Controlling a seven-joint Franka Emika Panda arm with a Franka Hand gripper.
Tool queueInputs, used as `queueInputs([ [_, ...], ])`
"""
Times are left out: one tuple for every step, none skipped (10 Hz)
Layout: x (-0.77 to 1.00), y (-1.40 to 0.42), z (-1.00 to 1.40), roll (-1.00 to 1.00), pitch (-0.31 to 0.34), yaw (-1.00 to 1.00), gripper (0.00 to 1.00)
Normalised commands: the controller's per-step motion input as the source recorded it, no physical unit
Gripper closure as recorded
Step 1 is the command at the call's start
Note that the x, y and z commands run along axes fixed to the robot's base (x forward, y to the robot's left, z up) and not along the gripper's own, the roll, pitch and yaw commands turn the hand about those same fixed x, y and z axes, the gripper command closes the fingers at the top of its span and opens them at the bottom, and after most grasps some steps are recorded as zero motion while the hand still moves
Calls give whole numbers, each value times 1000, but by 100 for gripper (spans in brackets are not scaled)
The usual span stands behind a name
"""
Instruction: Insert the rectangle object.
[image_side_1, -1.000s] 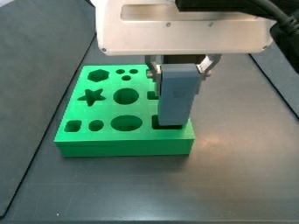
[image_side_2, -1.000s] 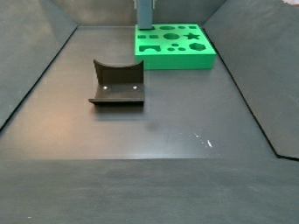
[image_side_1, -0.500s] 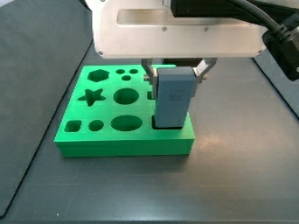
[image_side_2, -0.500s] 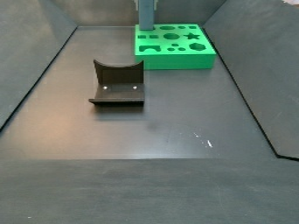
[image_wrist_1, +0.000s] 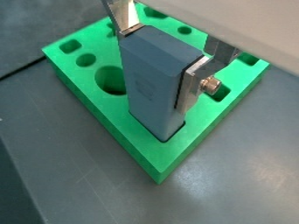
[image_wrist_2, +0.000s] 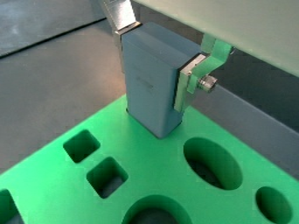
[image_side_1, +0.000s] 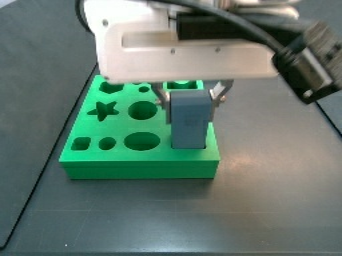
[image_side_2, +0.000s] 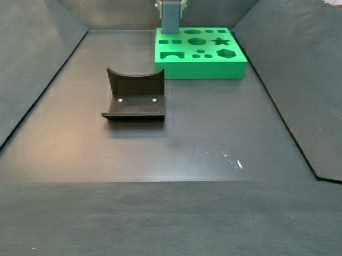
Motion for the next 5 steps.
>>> queueInputs([
  [260, 0, -586, 34, 34, 0, 100],
  [274, 0, -497, 87, 77, 0, 100],
  [229, 0, -360, 51, 84, -11, 100],
  [46, 37, 0, -50, 6, -23, 100],
  [-14, 0, 0, 0, -23, 0, 100],
])
